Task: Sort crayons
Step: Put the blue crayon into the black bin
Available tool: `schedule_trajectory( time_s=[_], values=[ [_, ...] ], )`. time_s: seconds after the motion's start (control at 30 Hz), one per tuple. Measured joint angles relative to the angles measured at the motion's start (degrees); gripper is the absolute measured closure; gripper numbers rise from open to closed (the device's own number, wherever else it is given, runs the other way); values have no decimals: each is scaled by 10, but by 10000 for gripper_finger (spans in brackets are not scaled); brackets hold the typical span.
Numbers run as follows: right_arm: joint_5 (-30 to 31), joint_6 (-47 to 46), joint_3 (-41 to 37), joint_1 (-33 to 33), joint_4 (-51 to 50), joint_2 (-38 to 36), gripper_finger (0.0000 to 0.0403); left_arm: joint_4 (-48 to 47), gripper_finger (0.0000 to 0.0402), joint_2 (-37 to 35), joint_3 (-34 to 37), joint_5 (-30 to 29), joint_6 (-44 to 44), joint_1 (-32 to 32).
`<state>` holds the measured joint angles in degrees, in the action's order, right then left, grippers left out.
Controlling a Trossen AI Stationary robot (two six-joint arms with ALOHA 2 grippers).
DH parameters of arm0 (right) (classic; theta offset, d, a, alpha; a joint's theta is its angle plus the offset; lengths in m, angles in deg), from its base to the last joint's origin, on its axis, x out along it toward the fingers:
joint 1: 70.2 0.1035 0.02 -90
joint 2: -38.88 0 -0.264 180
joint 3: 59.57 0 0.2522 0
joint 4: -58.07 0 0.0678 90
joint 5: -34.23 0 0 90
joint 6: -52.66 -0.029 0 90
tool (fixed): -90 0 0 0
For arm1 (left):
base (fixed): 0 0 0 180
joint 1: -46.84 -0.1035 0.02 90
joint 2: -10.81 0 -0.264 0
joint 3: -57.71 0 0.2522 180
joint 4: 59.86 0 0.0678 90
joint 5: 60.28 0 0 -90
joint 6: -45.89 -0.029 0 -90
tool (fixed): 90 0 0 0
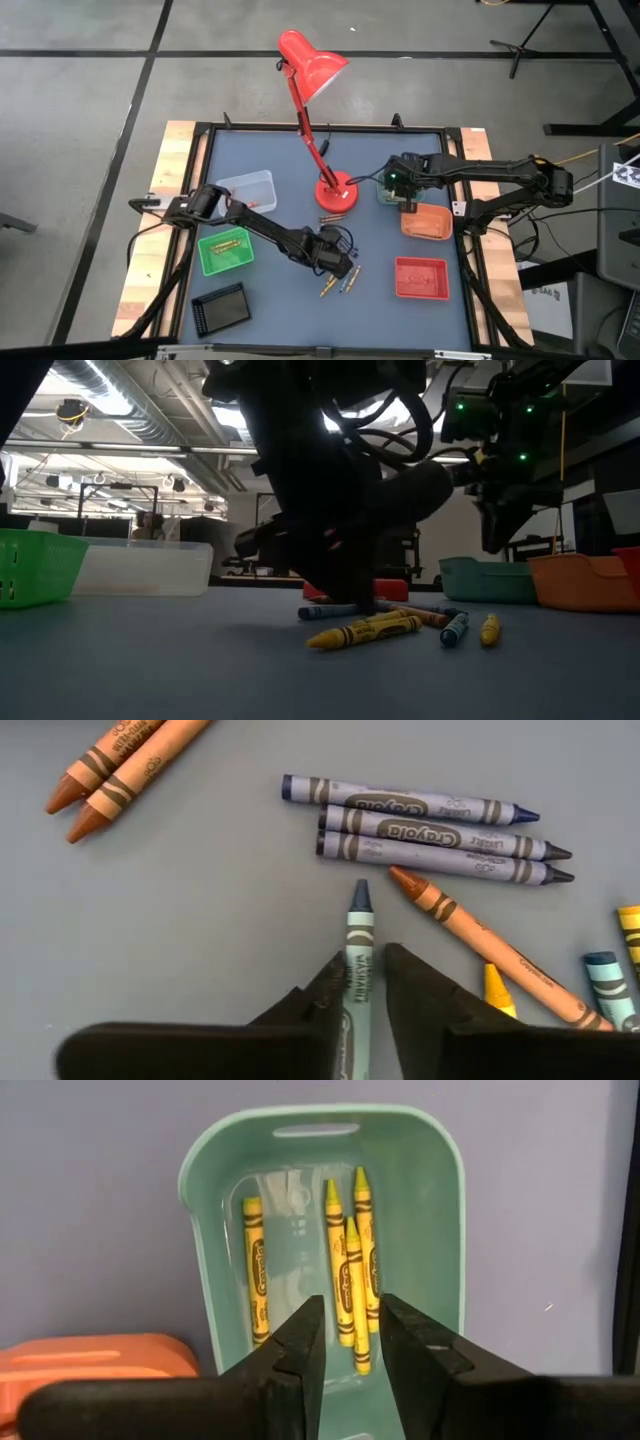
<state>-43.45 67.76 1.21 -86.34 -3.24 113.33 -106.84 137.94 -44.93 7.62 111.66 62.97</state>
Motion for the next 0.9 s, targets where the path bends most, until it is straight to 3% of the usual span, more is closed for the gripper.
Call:
schedule_trajectory(
  time_s=[0.2,0.47,0.9],
  values=[
    [0,16,0,0,3,0,309,-9,395,-4,0,8,-2,-5],
    [0,17,0,0,4,0,309,-26,397,-21,2,24,-15,-12],
    [-39,19,0,0,8,0,309,-48,398,-114,2,153,-158,-11]
  ],
)
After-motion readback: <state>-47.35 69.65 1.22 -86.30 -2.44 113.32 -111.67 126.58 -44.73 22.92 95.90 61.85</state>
